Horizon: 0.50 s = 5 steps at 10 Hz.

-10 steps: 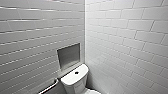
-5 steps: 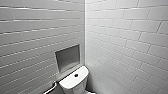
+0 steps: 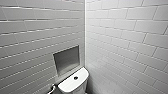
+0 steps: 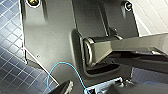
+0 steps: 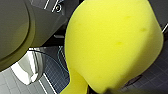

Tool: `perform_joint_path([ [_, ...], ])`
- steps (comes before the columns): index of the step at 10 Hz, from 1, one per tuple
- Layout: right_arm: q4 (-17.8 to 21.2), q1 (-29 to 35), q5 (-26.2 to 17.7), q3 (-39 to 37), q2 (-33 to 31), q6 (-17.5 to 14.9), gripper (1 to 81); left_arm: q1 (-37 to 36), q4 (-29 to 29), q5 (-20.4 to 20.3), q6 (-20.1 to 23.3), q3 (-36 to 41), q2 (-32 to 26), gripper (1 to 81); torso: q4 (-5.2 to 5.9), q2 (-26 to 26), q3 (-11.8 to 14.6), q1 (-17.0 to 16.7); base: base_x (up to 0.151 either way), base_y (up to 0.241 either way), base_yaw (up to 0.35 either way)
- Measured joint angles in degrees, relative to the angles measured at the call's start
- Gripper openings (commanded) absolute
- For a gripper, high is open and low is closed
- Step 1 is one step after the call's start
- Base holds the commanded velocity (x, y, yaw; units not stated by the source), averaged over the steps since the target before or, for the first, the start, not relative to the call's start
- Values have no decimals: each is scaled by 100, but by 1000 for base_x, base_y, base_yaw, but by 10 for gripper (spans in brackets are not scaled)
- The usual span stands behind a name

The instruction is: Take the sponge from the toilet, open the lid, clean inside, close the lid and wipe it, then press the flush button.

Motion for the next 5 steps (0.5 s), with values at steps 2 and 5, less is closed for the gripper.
perform_joint_path([
  [2,2,13,2,-2,-2,0,10,-28,0,-1,1,0,0,811,0,0,0,4,0,0,0],
  [5,2,0,-5,127,-116,0,10,20,0,21,1,90,-50,811,0,0,0,0,0,0,0],
])
